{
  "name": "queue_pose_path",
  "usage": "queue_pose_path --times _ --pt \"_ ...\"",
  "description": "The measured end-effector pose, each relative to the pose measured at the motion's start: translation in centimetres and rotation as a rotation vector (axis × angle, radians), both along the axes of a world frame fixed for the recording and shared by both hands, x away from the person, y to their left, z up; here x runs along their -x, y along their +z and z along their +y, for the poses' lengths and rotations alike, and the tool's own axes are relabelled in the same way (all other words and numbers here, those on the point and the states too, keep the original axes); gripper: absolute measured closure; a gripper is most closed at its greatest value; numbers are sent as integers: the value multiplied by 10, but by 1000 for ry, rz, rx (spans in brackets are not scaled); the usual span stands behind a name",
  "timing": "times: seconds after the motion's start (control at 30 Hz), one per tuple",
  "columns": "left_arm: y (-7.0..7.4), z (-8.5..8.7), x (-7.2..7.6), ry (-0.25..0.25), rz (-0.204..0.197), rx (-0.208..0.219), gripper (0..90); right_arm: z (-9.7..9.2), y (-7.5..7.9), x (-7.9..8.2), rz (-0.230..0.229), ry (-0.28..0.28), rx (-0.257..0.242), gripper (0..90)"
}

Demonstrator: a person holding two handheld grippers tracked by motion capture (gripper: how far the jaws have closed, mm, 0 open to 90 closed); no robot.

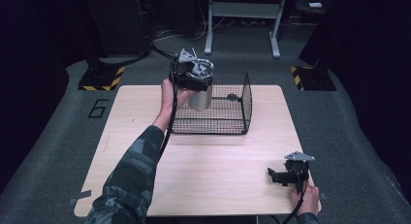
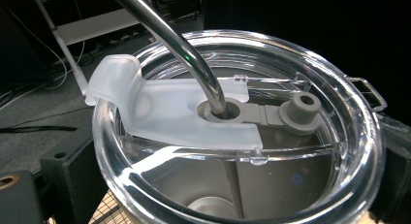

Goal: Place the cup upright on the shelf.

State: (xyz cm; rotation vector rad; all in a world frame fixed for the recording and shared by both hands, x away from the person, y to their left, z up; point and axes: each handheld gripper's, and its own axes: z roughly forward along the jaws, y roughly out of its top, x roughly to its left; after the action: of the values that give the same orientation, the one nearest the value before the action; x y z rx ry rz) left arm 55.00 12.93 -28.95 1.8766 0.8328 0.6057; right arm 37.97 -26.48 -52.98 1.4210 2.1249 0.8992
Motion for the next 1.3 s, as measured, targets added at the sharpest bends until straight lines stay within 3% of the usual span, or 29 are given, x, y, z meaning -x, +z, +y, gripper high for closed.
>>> queue_pose_path --times 0.4,1.07,1.1,1.3 --pt "-14 -10 -13 35 10 0 41 0 0 0 2 0 -1 0" --pt "-48 -26 -30 81 80 1 41 0 0 0 -9 -2 1 0" --pt "-50 -28 -30 93 71 17 41 0 0 0 -8 0 3 0" --pt "-59 -31 -32 98 80 8 41 0 0 0 -7 -2 1 0"
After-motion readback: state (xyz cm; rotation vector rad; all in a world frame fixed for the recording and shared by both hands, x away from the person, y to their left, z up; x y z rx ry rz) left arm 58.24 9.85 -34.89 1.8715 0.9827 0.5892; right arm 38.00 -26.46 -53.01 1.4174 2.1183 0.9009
